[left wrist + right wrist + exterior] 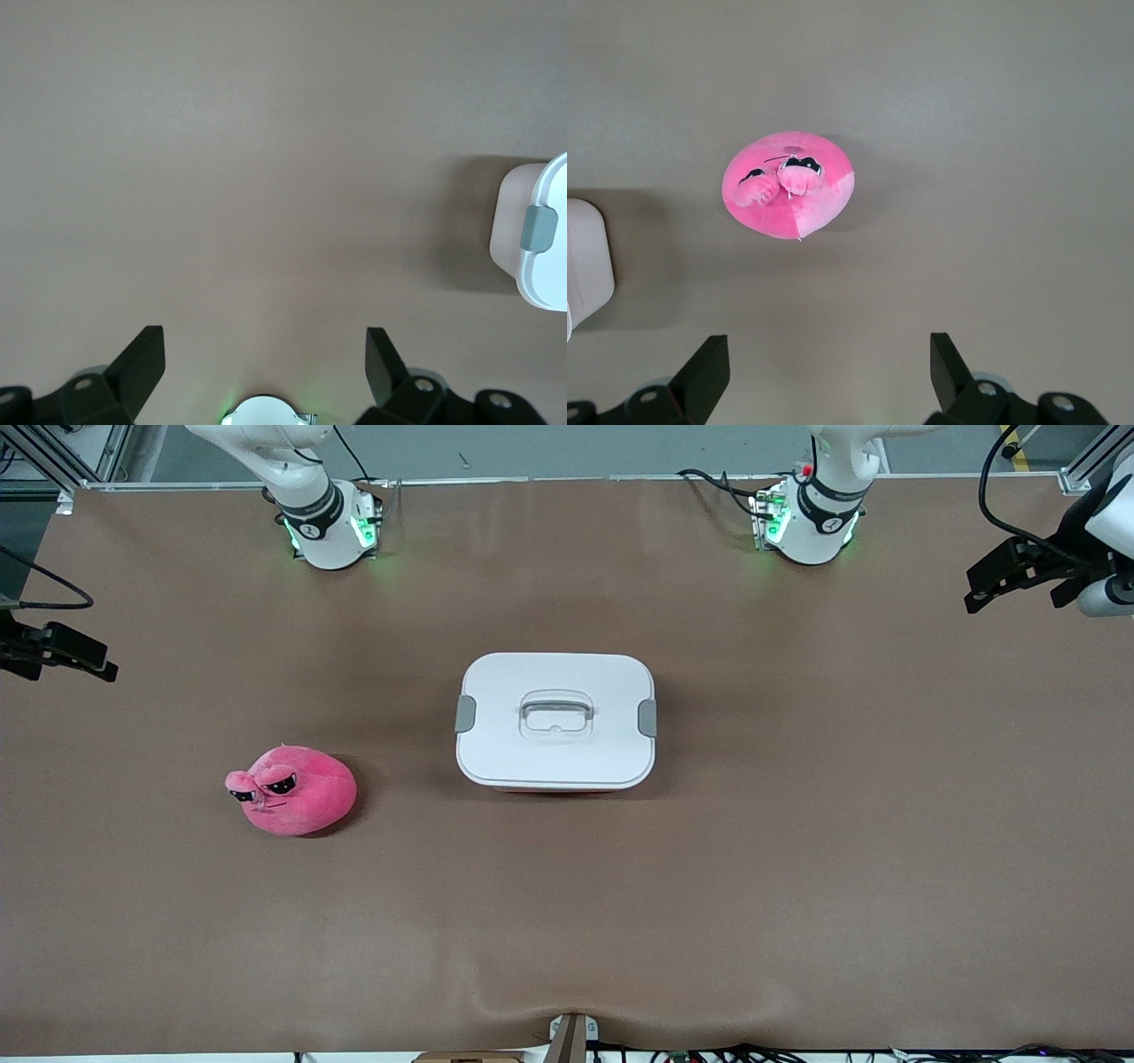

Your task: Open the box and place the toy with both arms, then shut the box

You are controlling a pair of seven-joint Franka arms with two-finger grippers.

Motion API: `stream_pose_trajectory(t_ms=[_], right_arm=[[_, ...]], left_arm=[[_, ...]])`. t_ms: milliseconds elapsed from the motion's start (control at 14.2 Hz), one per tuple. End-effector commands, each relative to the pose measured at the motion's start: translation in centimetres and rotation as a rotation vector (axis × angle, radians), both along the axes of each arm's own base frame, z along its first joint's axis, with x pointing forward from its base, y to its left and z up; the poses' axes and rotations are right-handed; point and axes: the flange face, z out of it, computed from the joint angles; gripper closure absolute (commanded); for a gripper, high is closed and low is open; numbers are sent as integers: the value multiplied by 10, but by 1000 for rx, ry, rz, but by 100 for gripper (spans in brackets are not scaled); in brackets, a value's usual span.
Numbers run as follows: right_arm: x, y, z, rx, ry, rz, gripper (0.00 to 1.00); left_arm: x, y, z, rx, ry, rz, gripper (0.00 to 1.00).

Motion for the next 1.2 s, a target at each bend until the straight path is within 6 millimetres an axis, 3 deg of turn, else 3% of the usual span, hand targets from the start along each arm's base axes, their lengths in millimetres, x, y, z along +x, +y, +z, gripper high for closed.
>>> stream_pose_trajectory(t_ms=[0,565,1129], right_arm=[[-1,1,3,-10,-4,15,0],[0,3,5,-10,-8,19,0],[1,5,5,-11,-14,22,0]], left_arm=[[0,2,5,-15,8,4,0],[1,4,4,-8,8,12,0],[8,2,-10,-10,38,-2,0]])
